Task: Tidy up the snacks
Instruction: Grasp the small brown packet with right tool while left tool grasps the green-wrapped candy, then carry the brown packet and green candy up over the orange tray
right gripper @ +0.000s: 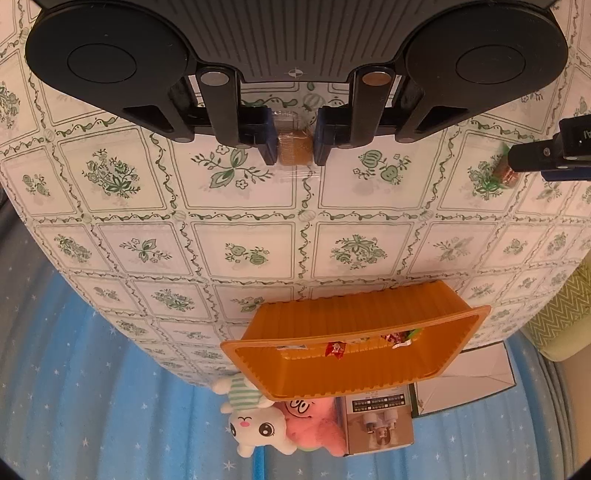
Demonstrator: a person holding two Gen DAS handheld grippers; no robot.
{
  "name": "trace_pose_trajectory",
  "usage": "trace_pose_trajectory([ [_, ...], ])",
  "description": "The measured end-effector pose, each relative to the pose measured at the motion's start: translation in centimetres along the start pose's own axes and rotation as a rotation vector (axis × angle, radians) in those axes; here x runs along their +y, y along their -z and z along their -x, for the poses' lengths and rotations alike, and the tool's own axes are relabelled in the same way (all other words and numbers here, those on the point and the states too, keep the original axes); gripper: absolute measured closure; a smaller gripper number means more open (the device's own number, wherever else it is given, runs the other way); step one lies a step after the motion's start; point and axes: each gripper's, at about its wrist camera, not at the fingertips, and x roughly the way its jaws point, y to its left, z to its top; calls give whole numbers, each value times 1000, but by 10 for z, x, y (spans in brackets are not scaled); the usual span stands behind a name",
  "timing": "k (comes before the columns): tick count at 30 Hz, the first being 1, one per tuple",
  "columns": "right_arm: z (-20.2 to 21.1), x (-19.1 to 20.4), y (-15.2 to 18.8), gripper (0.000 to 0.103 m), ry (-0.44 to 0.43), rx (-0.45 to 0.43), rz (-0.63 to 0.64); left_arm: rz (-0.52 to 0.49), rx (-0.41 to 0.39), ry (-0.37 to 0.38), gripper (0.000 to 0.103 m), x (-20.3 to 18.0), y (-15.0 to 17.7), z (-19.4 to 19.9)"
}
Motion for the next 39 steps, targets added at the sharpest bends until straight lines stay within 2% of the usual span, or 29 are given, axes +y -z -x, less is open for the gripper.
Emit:
trace_pose_trajectory([
  [7,8,-3,2,82,-13,3,-18,-42,-3,-1,67,-3,-1,-13],
  [15,13,-3,4,82,-20,1,-19,-88,-8,-7,83,-8,-3,-22],
  [25,26,-4,4,82,-38,-10,-26,-54,-28,-4,85,-14,-1,0],
  [39,78,0,-1,82,-67,-69,-21,-34,-66,40,85,-39,-1,53],
])
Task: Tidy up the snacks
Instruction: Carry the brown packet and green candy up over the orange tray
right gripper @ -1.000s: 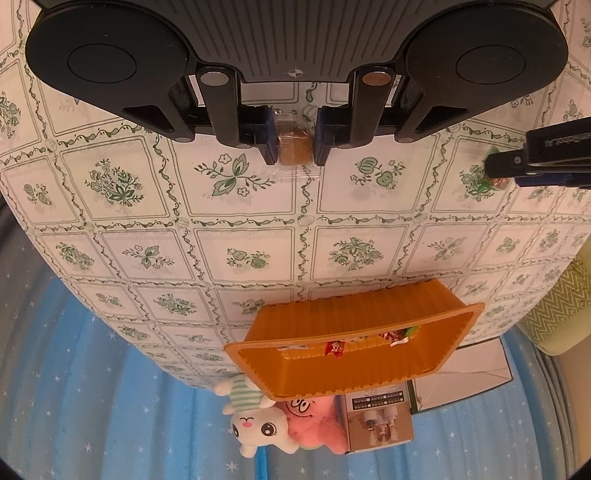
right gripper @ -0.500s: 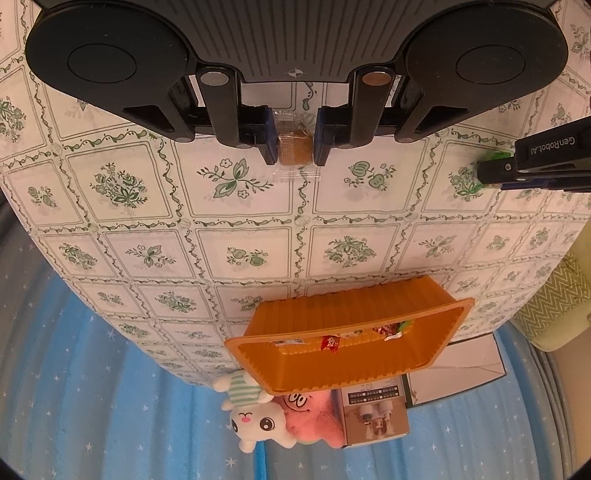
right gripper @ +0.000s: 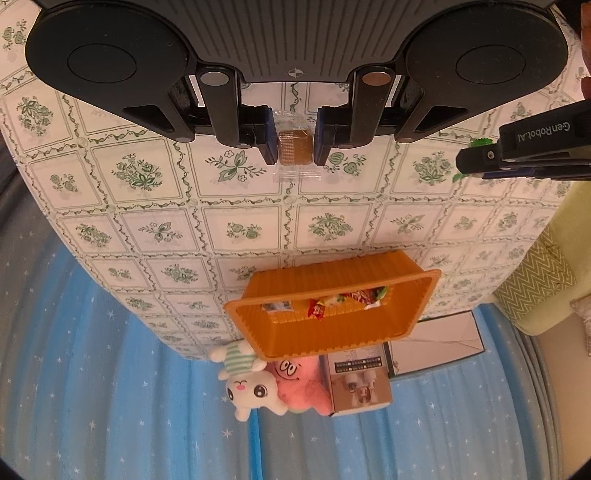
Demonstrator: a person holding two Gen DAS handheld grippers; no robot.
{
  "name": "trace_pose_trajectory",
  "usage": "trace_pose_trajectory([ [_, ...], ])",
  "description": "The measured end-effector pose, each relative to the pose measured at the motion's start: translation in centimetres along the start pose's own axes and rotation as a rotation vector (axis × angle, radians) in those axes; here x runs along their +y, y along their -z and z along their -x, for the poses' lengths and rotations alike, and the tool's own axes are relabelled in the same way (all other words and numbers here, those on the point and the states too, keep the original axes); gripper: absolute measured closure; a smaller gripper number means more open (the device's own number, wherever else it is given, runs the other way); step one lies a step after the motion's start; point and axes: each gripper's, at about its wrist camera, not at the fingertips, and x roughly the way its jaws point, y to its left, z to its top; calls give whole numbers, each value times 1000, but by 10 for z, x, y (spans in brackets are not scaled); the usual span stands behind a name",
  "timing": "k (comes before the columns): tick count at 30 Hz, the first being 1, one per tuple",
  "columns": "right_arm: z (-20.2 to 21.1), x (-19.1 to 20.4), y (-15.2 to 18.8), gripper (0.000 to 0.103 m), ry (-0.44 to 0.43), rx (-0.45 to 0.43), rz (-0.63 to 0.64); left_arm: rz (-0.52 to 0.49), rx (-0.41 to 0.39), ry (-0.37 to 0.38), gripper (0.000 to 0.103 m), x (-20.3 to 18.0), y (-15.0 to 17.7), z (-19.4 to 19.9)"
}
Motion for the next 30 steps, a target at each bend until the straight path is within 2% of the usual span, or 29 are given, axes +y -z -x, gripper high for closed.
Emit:
trace_pose_trajectory([
  [14,42,5,-4,82,-13,-58,11,-11,-40,5,85,-17,-1,38],
  [30,62,-1,-11,82,-7,-94,12,-24,-64,14,85,-26,-5,53],
])
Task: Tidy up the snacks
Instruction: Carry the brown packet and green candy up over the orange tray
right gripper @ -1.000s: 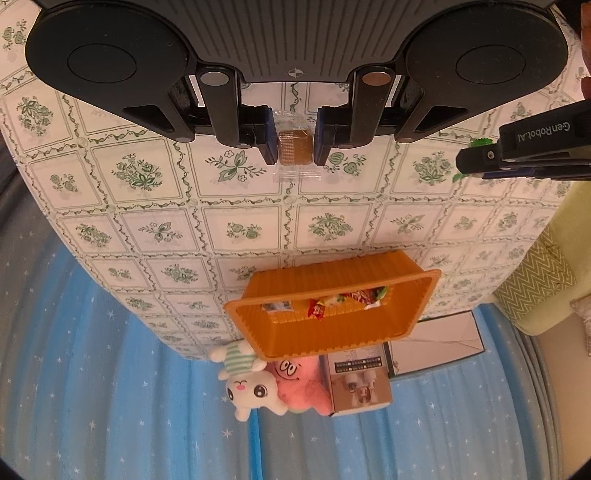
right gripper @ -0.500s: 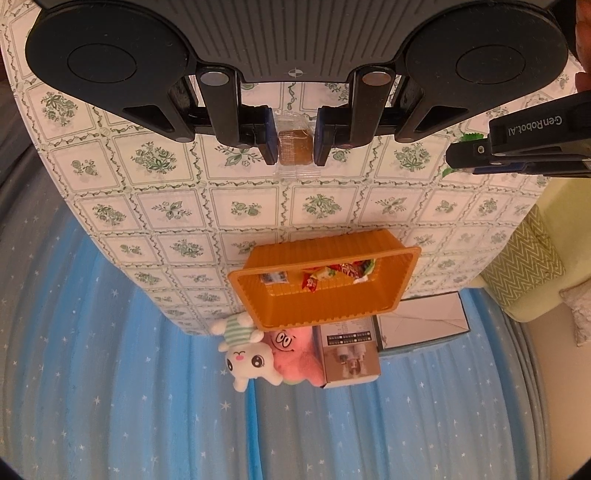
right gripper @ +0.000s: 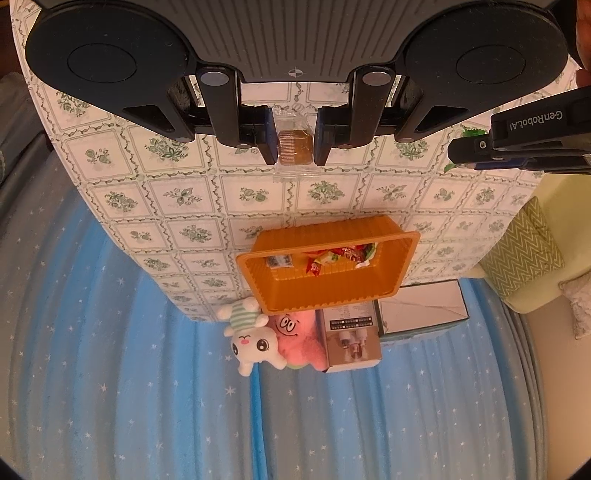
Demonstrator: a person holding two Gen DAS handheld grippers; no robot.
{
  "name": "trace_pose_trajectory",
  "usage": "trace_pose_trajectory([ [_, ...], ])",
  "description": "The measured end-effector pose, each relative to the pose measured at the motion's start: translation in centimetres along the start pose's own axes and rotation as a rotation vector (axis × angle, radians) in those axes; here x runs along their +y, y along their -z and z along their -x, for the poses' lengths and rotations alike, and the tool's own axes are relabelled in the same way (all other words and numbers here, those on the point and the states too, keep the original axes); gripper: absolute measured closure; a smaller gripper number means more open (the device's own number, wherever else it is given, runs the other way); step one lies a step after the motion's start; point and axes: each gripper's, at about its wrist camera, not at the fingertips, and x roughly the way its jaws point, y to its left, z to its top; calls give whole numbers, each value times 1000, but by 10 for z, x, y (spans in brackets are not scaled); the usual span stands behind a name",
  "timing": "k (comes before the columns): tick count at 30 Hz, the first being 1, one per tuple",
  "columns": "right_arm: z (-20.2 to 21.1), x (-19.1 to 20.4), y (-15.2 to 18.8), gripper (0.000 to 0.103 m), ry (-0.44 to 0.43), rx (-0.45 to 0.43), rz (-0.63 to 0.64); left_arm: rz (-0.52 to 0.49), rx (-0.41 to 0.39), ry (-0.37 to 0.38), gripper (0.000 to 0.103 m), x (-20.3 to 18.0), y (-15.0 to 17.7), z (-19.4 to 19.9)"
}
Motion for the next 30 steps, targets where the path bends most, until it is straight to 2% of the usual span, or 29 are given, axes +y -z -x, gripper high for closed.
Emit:
trace_pose_trajectory([
  [15,-9,-15,-20,82,9,-19,3,-7,-23,23,85,-6,-23,-11],
  [30,-61,-19,-77,82,-27,-31,44,-1,-74,14,85,20,-93,-55],
])
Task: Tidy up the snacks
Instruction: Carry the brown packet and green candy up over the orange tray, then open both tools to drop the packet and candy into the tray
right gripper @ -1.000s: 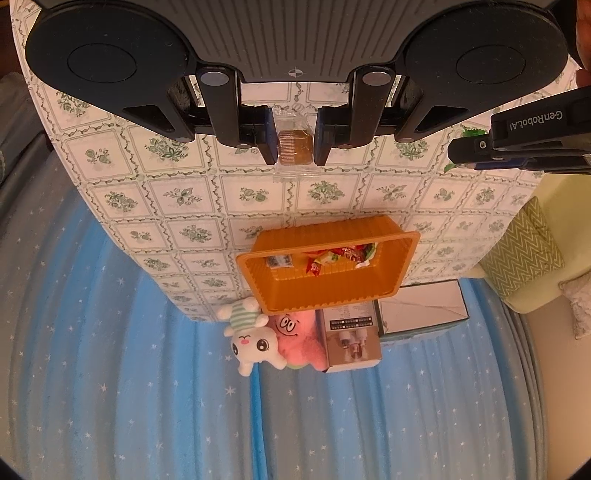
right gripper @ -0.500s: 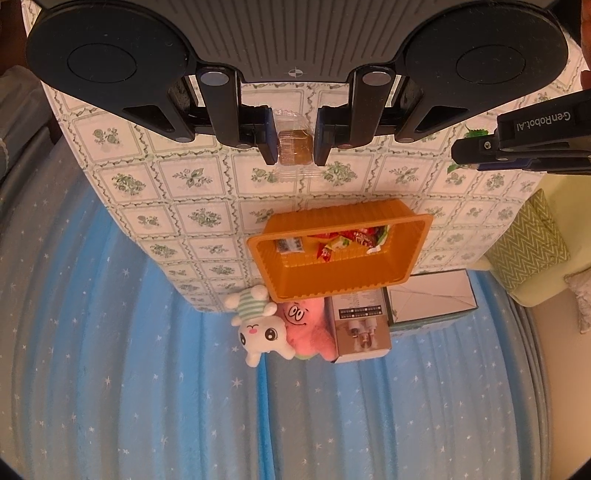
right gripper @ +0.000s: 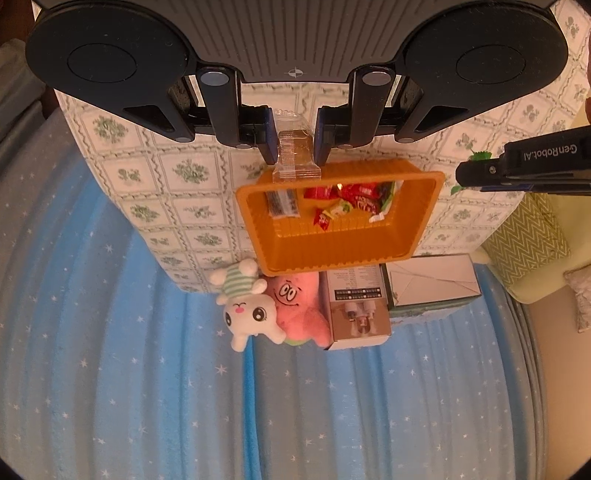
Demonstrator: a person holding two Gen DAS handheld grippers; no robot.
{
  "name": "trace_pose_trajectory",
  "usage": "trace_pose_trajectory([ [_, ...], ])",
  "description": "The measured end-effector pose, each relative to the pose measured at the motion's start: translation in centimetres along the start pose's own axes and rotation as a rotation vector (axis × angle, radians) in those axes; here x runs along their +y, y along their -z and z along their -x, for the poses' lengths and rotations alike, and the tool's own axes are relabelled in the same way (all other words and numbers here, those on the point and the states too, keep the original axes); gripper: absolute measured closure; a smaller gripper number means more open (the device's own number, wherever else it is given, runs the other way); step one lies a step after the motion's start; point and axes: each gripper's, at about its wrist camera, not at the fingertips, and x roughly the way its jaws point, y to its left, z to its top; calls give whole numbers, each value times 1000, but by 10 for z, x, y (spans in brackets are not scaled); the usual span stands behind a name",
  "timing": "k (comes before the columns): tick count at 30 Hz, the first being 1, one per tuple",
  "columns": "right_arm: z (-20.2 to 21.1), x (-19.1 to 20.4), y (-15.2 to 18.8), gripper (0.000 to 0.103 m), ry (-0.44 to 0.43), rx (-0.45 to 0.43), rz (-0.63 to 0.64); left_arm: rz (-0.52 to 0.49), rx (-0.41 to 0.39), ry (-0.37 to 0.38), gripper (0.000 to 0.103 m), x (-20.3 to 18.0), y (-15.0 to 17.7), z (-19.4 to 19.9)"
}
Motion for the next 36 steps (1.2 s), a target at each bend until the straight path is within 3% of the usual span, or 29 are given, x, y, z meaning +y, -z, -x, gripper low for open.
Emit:
trace_pose_trajectory([
  [18,-119,-7,-78,82,-73,58,-6,24,17,-29,85,46,-65,-94],
  [33,-191,-19,-90,82,-71,147,-64,17,74,-25,85,60,-73,-157],
  [36,-196,-21,-89,82,-70,157,-74,22,104,4,80,61,-71,-166],
])
